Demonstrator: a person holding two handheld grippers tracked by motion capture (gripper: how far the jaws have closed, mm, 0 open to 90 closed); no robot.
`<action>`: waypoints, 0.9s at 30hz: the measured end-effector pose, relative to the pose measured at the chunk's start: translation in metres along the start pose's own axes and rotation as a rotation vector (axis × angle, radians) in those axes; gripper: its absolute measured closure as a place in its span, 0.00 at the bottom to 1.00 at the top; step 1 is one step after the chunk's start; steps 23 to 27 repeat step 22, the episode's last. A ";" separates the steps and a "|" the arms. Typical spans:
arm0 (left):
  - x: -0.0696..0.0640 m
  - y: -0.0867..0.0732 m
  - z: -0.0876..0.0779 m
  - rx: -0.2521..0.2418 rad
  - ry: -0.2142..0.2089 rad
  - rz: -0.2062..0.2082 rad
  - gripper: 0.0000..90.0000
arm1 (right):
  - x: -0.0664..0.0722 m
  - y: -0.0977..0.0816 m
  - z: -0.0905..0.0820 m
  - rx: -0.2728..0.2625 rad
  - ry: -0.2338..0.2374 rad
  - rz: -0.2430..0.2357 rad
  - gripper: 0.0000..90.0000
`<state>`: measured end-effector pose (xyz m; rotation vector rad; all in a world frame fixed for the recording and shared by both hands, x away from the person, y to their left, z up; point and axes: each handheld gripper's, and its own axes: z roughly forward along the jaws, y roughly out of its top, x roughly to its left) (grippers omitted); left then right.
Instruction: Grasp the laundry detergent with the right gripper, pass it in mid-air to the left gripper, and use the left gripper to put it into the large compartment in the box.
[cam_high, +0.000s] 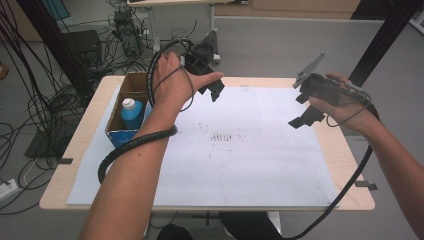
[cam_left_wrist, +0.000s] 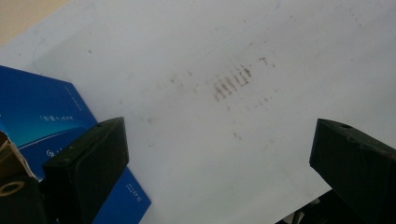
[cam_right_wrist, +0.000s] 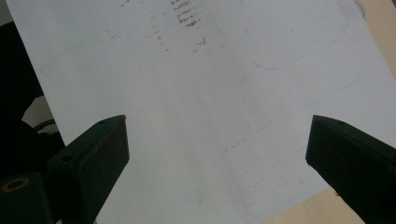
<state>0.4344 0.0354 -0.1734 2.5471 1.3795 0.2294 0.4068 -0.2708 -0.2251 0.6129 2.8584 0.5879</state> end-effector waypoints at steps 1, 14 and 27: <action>0.000 0.000 0.000 -0.001 0.000 0.000 0.06 | 0.000 0.000 0.000 0.000 0.002 -0.001 0.07; 0.000 0.000 0.000 0.001 0.002 -0.003 0.06 | 0.001 0.000 -0.001 0.000 0.001 -0.003 0.07; 0.002 -0.001 -0.001 -0.008 -0.006 -0.003 0.06 | 0.001 0.002 0.000 -0.001 0.002 -0.005 0.07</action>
